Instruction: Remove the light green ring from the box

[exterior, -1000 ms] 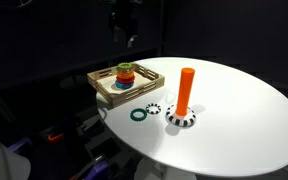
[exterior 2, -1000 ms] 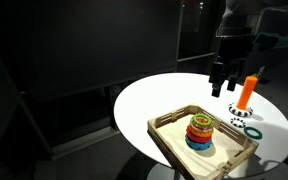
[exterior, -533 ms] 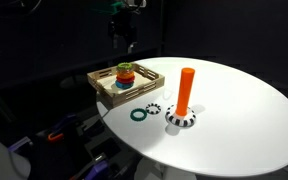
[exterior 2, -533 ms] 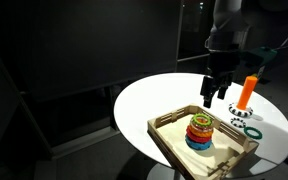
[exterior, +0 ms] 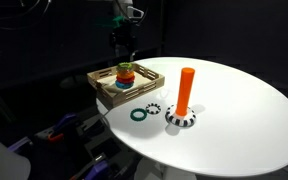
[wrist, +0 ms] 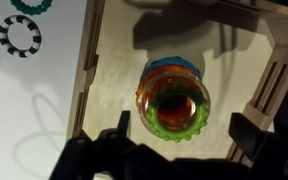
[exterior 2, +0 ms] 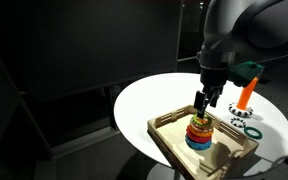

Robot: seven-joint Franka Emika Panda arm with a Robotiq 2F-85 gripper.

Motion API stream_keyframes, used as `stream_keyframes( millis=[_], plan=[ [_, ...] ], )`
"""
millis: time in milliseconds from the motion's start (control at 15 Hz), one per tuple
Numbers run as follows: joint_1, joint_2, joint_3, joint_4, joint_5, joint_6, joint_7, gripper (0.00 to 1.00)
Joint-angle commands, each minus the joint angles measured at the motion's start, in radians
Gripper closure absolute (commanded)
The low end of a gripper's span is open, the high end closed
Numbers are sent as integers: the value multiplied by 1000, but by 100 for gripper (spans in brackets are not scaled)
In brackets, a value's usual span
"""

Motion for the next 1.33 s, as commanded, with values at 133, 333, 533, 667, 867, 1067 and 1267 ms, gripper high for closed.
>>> stream_keyframes(
  millis=[133, 333, 533, 667, 867, 1067, 1267],
  plan=[
    [15, 57, -11, 21, -42, 59, 57, 0],
    [19, 75, -14, 20, -38, 89, 66, 0],
    [20, 83, -18, 19, -37, 103, 69, 0],
    [20, 89, -20, 19, -35, 109, 71, 6],
    [19, 94, -22, 18, -31, 112, 70, 22],
    [19, 93, -25, 19, -30, 112, 71, 51],
    [10, 76, -24, 17, -12, 105, 60, 51]
  ],
)
